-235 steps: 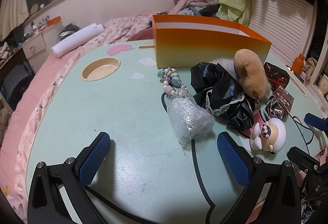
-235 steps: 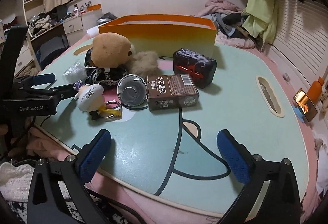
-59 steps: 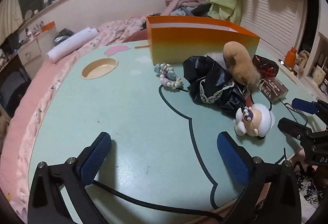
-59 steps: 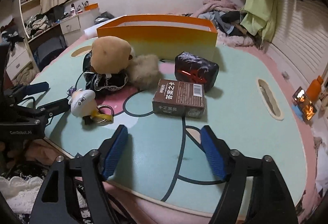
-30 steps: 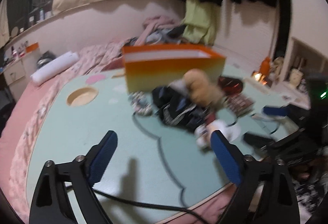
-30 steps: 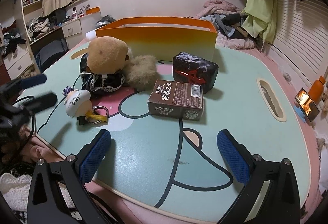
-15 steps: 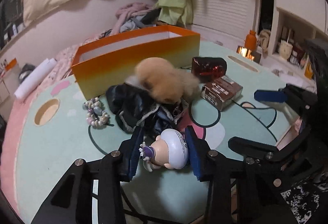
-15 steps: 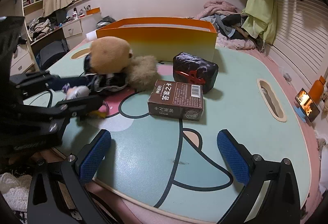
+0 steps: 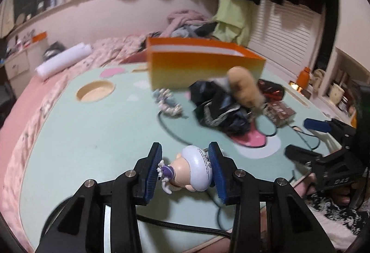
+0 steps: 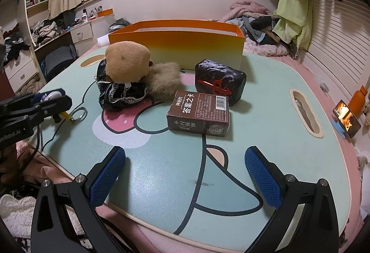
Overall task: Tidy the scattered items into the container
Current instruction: 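Grasp the white chef figurine on the table with the left gripper, then grasp the brown printed card box with the right gripper while the left gripper holds the figurine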
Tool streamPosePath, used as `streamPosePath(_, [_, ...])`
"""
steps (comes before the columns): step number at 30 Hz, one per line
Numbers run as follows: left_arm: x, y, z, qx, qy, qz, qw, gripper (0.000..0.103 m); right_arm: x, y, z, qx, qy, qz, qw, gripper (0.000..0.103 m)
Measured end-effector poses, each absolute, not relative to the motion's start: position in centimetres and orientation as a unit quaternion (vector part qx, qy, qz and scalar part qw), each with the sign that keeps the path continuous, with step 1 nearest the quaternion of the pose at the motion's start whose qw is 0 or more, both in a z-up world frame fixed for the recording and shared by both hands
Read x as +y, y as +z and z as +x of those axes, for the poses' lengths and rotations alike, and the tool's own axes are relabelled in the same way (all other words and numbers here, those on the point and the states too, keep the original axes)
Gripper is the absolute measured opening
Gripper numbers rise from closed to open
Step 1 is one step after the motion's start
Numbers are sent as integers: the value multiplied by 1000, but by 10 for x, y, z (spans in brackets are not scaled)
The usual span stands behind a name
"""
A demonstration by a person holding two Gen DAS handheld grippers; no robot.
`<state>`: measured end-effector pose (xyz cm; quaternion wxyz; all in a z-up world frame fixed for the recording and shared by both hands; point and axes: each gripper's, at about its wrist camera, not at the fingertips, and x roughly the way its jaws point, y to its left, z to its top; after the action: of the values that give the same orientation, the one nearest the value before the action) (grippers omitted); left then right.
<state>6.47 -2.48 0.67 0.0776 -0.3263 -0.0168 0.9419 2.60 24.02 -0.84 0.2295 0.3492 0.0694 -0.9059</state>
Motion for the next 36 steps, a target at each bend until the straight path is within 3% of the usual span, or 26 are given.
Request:
streamPosePath(6, [-25,1,63,-11,941,-329,74,41,251,-1,18,31,-909,346,229,103])
streamPosePath(9, [-21,2,65,-1,941,-329,77,52,262,8,8,-4,-920,335,202,103])
streamPosePath(11, [-17,1,65,12,941,-331,72,72,262,11,-1,-24,-916,342,207,103])
streamPosePath(14, [-15,1,66,20,941,-331,72,73,247,11,-16,-8,-908,365,206,103])
streamPosePath(18, [-19,2,67,11,942,-326,80,72,232,13,-25,14,-909,372,186,103])
streamPosePath(21, [-20,2,67,6,942,-324,86,51,222,12,-30,32,-907,384,173,102])
streamPosePath(22, [-20,2,68,6,942,-324,86,39,220,10,-32,43,-905,390,165,102])
streamPosePath(25, [-19,2,69,8,943,-321,90,40,219,5,-30,49,-904,393,159,61])
streamPosePath(26, [-18,3,69,11,943,-319,90,40,220,7,-26,54,-906,388,159,57])
streamPosePath(36, [6,14,83,61,951,-280,120,40,220,18,23,59,-902,344,253,56])
